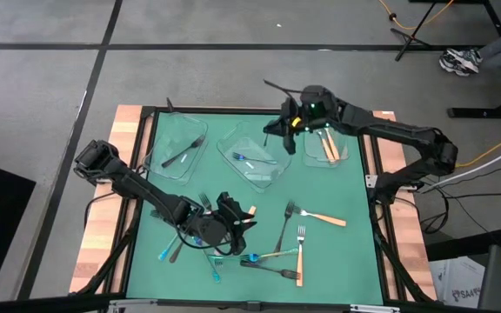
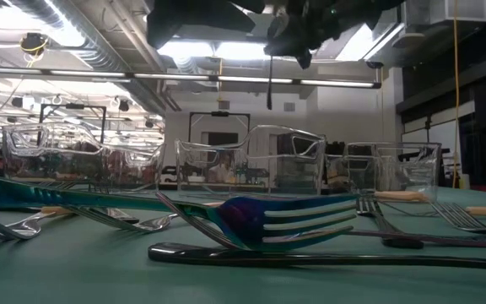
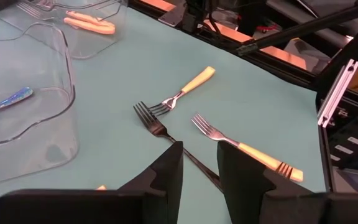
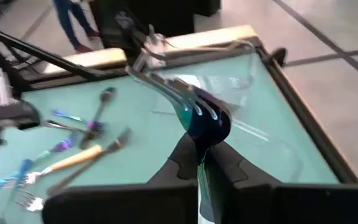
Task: Sort silverware by color (type)
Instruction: Put the blue fork into the center transparent bin
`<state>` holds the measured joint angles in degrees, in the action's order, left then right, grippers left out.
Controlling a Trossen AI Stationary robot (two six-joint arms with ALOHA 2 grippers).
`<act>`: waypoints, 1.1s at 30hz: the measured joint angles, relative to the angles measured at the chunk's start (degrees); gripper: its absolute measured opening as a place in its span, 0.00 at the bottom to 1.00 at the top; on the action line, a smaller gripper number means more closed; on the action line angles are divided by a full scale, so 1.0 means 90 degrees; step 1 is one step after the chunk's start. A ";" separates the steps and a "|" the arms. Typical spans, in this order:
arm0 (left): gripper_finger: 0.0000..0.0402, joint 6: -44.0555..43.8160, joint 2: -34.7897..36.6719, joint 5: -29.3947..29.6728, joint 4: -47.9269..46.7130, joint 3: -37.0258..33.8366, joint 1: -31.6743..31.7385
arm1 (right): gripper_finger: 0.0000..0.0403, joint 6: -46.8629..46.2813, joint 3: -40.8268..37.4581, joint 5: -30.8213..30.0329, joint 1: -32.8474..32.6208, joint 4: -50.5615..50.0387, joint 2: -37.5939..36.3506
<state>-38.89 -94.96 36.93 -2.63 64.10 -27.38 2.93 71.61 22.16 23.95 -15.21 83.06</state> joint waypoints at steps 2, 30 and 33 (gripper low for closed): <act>0.23 0.0000 0.0000 0.0000 -0.0002 0.0000 -0.0002 | 0.00 0.0074 0.0100 -0.0001 0.0133 -0.0236 0.0124; 0.23 -0.0005 0.0004 0.0031 -0.0209 -0.0002 0.0000 | 0.00 0.0899 0.1635 0.0368 0.0007 -0.2075 0.3635; 0.23 -0.0002 0.0005 0.0035 -0.0208 -0.0002 0.0000 | 0.00 0.0893 0.1632 0.0373 0.0005 -0.1930 0.3750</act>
<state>-38.92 -94.91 37.24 -4.51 64.07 -27.38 10.97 86.29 25.52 23.99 -32.58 116.82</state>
